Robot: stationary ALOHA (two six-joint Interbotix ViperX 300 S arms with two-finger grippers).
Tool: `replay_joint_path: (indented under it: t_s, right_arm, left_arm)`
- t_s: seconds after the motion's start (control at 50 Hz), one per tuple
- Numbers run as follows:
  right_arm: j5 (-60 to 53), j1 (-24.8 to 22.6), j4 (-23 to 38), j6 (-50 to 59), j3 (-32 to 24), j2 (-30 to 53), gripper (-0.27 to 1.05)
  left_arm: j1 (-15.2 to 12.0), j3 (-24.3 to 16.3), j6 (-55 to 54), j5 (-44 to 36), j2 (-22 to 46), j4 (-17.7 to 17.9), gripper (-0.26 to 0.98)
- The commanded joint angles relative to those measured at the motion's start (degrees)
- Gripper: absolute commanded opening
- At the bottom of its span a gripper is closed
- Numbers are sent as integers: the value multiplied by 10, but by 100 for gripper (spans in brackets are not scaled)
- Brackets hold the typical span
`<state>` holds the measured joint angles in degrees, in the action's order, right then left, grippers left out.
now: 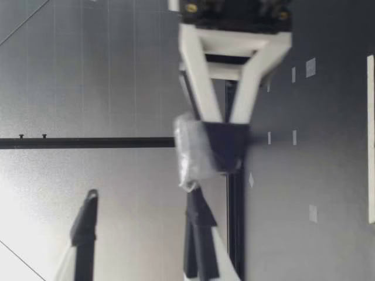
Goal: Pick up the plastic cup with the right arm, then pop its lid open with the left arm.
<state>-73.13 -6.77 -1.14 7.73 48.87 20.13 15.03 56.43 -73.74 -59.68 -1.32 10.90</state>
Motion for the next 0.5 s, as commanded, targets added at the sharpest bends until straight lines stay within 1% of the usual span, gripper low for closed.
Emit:
replay_joint_path:
  t_s: [0.0, 0.18, 0.48]
  right_arm:
    - [8, 5, -3, 16, 2, 5, 17]
    - [11, 3, -3, 36, 5, 22, 17]
    - [21, 1, -2, 38, 9, 11, 17]
  left_arm:
    - [2, -9, 2, -7, -22, -3, 74]
    - [2, -6, 8, -9, -22, -2, 74]
    - [-2, 2, 27, -26, -18, 1, 74]
